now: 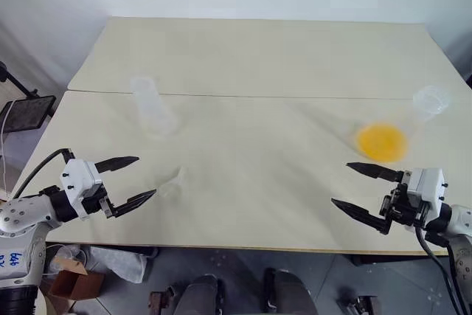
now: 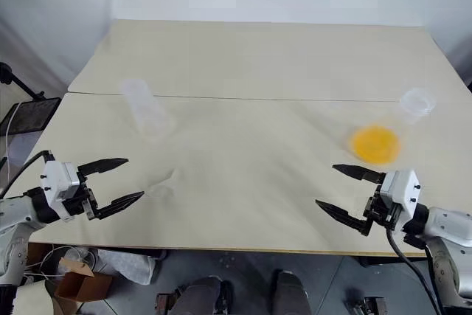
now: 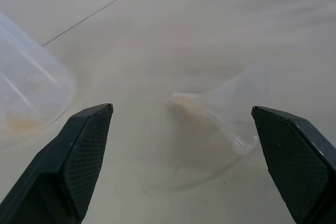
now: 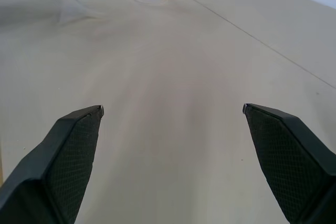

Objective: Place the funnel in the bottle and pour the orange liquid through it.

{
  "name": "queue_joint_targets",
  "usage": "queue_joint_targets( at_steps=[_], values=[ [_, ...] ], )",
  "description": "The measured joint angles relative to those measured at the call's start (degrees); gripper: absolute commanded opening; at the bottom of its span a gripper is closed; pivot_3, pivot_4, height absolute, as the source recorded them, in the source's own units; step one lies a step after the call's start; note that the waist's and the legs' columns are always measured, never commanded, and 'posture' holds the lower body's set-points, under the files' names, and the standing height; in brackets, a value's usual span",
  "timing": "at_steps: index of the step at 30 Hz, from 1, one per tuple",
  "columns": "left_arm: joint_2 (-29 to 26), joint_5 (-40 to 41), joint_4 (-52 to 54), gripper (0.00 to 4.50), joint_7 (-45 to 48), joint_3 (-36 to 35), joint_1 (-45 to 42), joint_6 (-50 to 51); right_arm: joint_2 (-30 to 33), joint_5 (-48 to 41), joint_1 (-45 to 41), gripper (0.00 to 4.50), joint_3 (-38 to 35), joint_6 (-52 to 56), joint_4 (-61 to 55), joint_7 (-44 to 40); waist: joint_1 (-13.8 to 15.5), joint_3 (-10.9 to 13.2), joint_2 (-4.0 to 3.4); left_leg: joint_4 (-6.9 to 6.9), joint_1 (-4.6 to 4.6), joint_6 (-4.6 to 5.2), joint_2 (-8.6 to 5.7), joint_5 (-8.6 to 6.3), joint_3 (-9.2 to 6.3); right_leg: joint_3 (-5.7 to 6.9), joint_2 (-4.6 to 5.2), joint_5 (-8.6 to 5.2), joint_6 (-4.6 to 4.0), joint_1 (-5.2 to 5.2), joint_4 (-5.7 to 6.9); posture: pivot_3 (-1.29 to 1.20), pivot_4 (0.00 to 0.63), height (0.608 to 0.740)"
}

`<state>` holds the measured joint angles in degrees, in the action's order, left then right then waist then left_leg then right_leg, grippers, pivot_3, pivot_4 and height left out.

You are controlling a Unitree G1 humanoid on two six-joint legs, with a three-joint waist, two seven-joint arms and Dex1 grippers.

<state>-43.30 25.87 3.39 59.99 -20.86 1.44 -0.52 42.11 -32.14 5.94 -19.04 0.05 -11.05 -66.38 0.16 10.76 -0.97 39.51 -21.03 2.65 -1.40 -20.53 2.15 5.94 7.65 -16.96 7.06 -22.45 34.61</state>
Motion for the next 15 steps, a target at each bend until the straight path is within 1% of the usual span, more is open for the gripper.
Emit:
queue_joint_targets(
  at_steps=[5,8,11,15],
  values=[
    [0.5,1.4,2.9,4.5,-1.6,-0.9,2.5,2.5,0.0,0.6,-1.9,4.47,1.2,0.0,1.3,-0.3,0.0,0.0,0.0,0.0,0.01,0.0,0.0,0.0,-0.01,0.0,0.0,0.0,0.0,0.0,0.03,0.0,0.15,0.74],
    [1.9,3.8,5.0,4.5,-3.5,-3.7,5.5,5.0,-1.4,0.6,-4.8,4.47,2.8,0.5,2.3,0.7,-0.3,0.0,0.0,0.0,0.03,-0.02,0.03,0.0,-0.01,-0.02,-0.01,0.0,0.0,-0.01,0.05,0.0,0.15,0.74],
    [3.5,6.0,5.0,4.5,-5.6,-7.4,7.9,6.9,-4.1,0.0,-8.9,4.47,5.2,2.7,2.2,2.7,-0.3,0.0,0.0,0.01,0.07,-0.04,0.06,-0.01,-0.01,-0.01,-0.03,-0.01,-0.02,-0.01,0.1,0.0,0.15,0.74],
    [8.7,8.4,0.0,4.5,-11.5,-14.0,9.2,7.6,-10.3,-0.1,-16.4,4.47,10.8,5.4,2.2,6.4,-0.3,0.0,0.0,0.04,0.08,-0.06,0.07,-0.02,-0.03,-0.01,-0.03,-0.02,-0.04,-0.05,0.2,0.0,0.15,0.74]
  ],
)
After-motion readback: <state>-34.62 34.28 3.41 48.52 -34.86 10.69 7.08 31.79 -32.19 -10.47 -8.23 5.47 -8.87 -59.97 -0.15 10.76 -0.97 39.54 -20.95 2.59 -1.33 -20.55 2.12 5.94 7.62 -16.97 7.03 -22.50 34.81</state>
